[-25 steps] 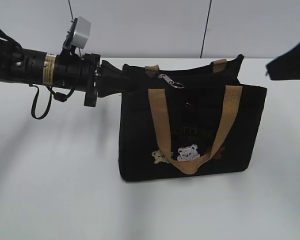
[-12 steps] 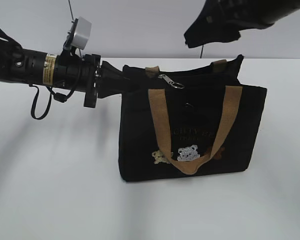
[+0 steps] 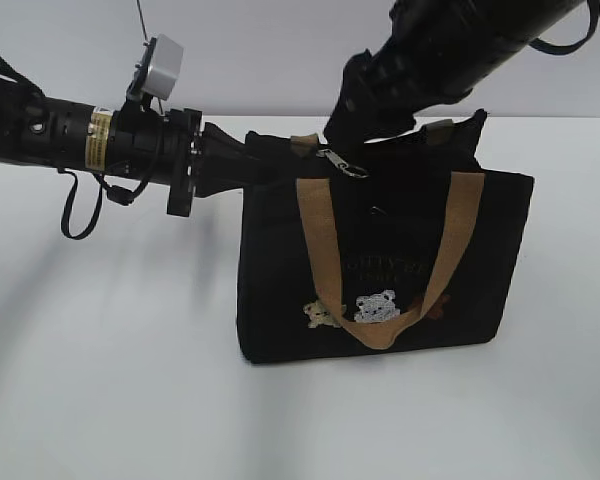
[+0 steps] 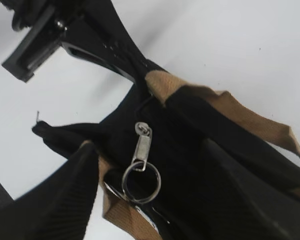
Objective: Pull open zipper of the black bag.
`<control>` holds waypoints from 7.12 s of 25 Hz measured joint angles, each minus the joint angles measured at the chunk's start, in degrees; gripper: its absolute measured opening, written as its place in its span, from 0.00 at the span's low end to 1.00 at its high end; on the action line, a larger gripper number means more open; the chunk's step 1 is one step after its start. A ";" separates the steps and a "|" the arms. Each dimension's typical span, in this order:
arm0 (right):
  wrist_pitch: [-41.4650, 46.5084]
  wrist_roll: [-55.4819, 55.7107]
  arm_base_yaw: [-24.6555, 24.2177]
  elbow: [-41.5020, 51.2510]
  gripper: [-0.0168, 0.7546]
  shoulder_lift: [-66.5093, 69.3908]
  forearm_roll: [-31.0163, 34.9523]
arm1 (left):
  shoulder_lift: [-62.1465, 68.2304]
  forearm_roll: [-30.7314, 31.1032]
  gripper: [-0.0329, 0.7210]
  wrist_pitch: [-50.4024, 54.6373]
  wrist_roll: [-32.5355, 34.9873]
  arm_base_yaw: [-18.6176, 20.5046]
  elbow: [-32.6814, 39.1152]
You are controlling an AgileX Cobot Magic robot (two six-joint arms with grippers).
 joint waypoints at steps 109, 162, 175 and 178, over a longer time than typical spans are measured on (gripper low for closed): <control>21.25 24.00 -10.66 -6.45 0.31 1.40 -16.68 | 0.00 0.49 0.09 -0.60 0.00 -0.11 0.00; 24.90 26.49 -11.01 -18.83 0.63 -0.45 -15.48 | -17.10 11.27 0.50 50.25 -28.55 -0.11 0.00; 24.95 24.87 -11.03 -18.87 0.63 -2.35 -15.42 | -17.15 -29.38 0.50 86.83 -31.12 0.07 1.18; 25.01 24.33 -11.03 -18.87 0.63 -2.39 -15.42 | -17.15 -47.99 0.50 88.65 -15.13 0.06 1.18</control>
